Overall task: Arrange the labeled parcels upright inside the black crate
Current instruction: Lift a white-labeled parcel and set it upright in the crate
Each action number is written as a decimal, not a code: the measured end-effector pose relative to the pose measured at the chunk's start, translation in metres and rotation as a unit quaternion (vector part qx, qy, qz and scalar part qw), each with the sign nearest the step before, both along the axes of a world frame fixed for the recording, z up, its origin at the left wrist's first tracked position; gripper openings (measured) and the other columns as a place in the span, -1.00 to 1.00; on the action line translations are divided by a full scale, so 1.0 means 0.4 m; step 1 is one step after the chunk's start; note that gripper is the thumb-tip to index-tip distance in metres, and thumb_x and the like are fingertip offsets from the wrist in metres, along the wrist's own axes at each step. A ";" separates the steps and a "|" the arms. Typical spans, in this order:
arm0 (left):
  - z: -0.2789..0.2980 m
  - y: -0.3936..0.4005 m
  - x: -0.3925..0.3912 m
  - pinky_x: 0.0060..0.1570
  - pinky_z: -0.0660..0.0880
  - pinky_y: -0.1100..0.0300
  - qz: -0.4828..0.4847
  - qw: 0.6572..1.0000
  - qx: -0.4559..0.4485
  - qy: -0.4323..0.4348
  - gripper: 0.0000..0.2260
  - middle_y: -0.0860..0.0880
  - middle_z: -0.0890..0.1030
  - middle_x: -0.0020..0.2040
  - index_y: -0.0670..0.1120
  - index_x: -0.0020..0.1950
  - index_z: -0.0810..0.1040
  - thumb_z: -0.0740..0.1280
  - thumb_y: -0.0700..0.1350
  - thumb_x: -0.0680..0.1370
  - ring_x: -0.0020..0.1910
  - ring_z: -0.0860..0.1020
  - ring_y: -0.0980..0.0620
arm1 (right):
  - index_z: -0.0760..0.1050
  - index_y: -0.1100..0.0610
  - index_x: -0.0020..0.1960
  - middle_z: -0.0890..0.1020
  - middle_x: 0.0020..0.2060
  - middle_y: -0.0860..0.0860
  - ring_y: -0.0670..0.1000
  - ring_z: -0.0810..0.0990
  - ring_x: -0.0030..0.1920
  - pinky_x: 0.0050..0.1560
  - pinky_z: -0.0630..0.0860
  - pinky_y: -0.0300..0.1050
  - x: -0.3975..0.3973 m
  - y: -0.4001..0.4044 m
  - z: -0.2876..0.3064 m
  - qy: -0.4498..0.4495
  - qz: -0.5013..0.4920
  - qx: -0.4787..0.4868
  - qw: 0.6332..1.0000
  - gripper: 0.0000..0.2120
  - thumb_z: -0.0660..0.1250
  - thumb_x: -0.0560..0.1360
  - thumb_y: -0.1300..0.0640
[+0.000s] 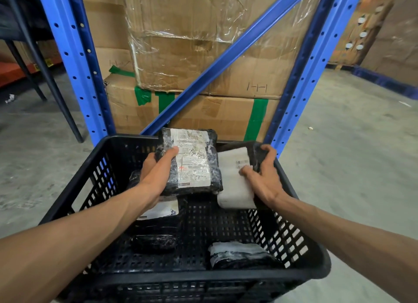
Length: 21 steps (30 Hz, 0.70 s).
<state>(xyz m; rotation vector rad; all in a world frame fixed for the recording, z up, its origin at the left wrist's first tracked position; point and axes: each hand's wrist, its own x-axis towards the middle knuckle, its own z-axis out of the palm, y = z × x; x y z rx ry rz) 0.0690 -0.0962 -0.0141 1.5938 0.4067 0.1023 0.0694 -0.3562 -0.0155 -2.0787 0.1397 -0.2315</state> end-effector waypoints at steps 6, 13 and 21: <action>-0.004 -0.002 -0.017 0.45 0.20 -0.06 -0.024 0.999 0.041 0.013 -0.10 -0.04 0.29 0.58 -0.03 0.61 0.16 0.31 0.38 0.40 0.53 0.27 -0.11 | 0.14 -0.18 0.21 0.60 0.12 -0.01 0.18 0.60 0.10 0.24 0.52 0.24 -0.044 -0.101 0.147 -0.055 -0.106 0.122 0.985 -0.43 0.33 0.30 -0.01; -0.052 -0.118 -0.019 0.42 0.30 -0.01 -0.114 0.990 0.028 0.076 -0.18 -0.03 0.41 0.51 -0.03 0.56 0.27 0.31 0.38 0.43 0.44 0.41 -0.10 | 0.25 0.00 0.22 0.56 -0.02 0.01 0.07 0.61 -0.13 -0.13 0.65 0.12 -0.054 -0.189 0.187 -0.055 -0.086 0.343 0.934 -0.54 0.33 0.39 0.18; -0.172 -0.244 0.006 0.18 0.38 0.16 -0.223 0.958 0.109 0.145 -0.43 -0.03 0.55 0.33 -0.02 0.40 0.45 0.37 0.25 0.49 0.17 0.53 -0.01 | 0.27 0.04 0.37 0.62 0.06 0.11 0.11 0.66 -0.15 -0.19 0.66 0.10 -0.033 -0.189 0.170 0.012 0.001 0.404 0.915 -0.47 0.32 0.45 0.27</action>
